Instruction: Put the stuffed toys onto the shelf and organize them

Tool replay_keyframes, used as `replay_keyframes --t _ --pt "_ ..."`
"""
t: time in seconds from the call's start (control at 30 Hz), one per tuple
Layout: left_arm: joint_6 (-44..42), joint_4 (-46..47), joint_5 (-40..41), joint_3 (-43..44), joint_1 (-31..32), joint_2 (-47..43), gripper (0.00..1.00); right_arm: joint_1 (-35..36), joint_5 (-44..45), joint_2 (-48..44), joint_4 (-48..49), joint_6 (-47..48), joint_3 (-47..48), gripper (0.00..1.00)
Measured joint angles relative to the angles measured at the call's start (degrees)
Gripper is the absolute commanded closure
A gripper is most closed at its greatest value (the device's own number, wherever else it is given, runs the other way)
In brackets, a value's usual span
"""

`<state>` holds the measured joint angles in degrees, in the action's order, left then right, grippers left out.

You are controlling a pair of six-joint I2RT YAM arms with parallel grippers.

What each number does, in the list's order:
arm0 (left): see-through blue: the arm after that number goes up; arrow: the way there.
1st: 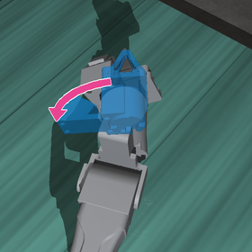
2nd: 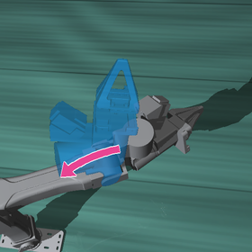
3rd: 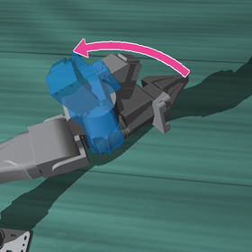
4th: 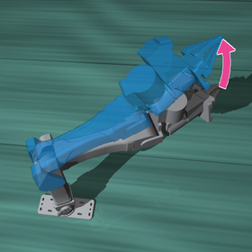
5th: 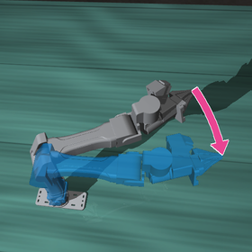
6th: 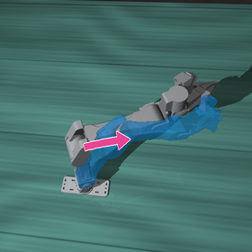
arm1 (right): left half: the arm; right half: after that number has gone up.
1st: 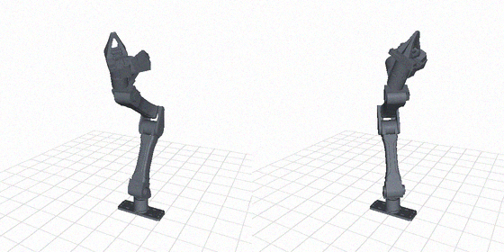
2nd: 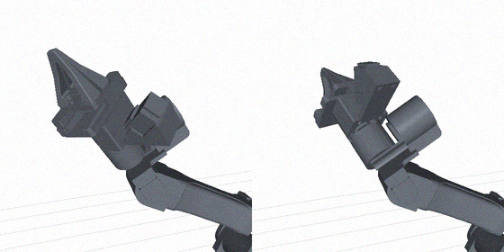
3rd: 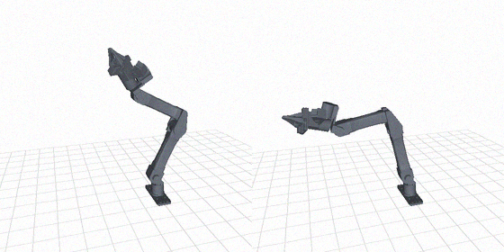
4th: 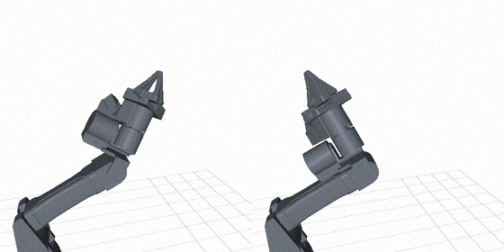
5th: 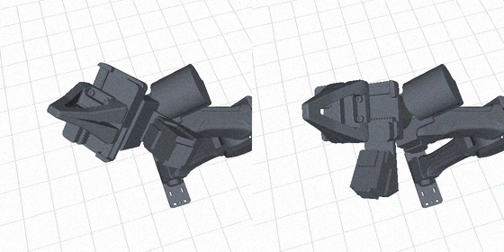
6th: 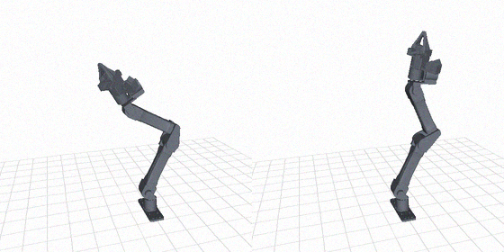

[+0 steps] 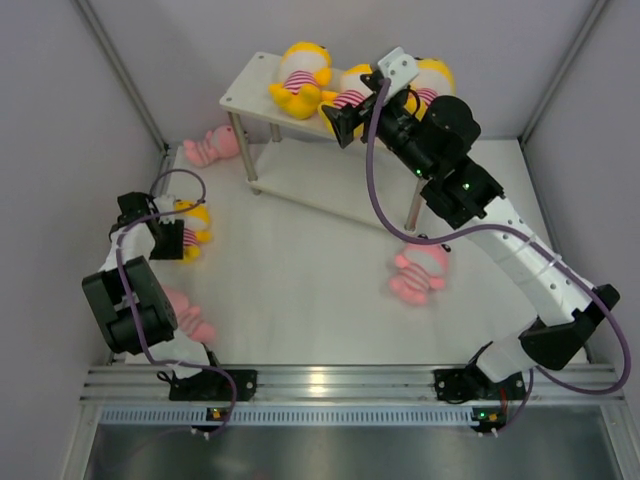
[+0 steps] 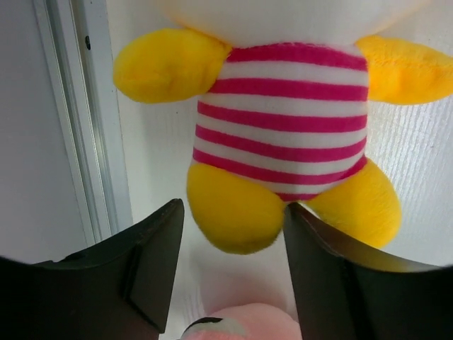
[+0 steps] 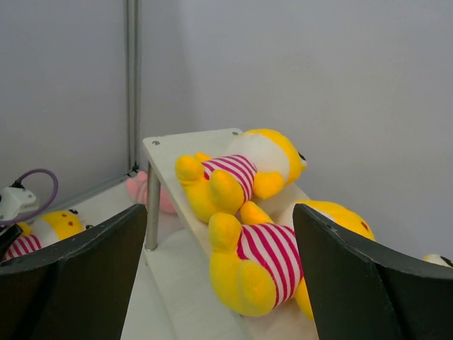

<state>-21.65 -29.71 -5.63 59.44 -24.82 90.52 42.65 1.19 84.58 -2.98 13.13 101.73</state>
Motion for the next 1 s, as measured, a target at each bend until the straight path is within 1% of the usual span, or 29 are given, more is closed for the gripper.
replay_keyframes --t 0.03,0.07,0.1,0.13,0.17,0.2,0.37,0.47,0.57,0.77,0.87,1.0 --pt "0.2 0.1 -0.1 0.1 0.0 0.0 0.51 0.0 0.0 -0.1 0.0 0.1 -0.2 0.16" --pt "0.5 0.2 -0.3 0.1 0.0 0.0 0.57 0.1 0.0 -0.1 0.0 0.2 -0.2 0.16" --pt "0.3 0.2 -0.8 0.2 0.0 0.0 0.71 0.1 0.0 -0.1 0.1 0.3 -0.5 0.16" --pt "0.6 0.3 -1.3 0.2 0.0 0.0 0.8 0.1 0.0 -0.2 0.0 0.3 -0.6 0.16" --pt "0.5 0.3 -1.8 0.2 0.0 0.0 0.93 0.1 0.0 -0.2 0.2 0.4 -0.9 0.16" --pt "0.4 0.4 -2.5 0.2 0.0 0.0 1.0 0.1 0.0 -0.2 0.0 0.4 -1.0 0.16" --pt "0.5 0.6 -5.6 1.0 0.0 -0.2 1.0 0.1 0.1 -0.9 0.2 0.4 -2.8 0.15" --pt "0.7 0.4 -7.9 1.1 0.2 -2.0 1.0 0.2 0.3 -2.2 0.4 0.6 -4.3 0.15" --pt "0.6 -0.2 -8.7 1.1 1.5 -7.4 1.0 0.3 0.5 -3.7 0.6 0.8 -5.6 0.15" --pt "0.6 -2.4 -11.1 2.0 6.6 -20.9 1.0 0.4 0.8 -6.0 1.6 0.8 -7.0 0.15" --pt "0.8 -5.3 -12.5 4.2 7.3 -24.7 1.0 0.4 0.9 -6.5 1.8 0.8 -7.4 0.15" --pt "1.8 -8.1 -13.0 8.7 7.6 -27.5 1.0 0.3 0.9 -6.8 2.3 0.8 -8.1 0.15"
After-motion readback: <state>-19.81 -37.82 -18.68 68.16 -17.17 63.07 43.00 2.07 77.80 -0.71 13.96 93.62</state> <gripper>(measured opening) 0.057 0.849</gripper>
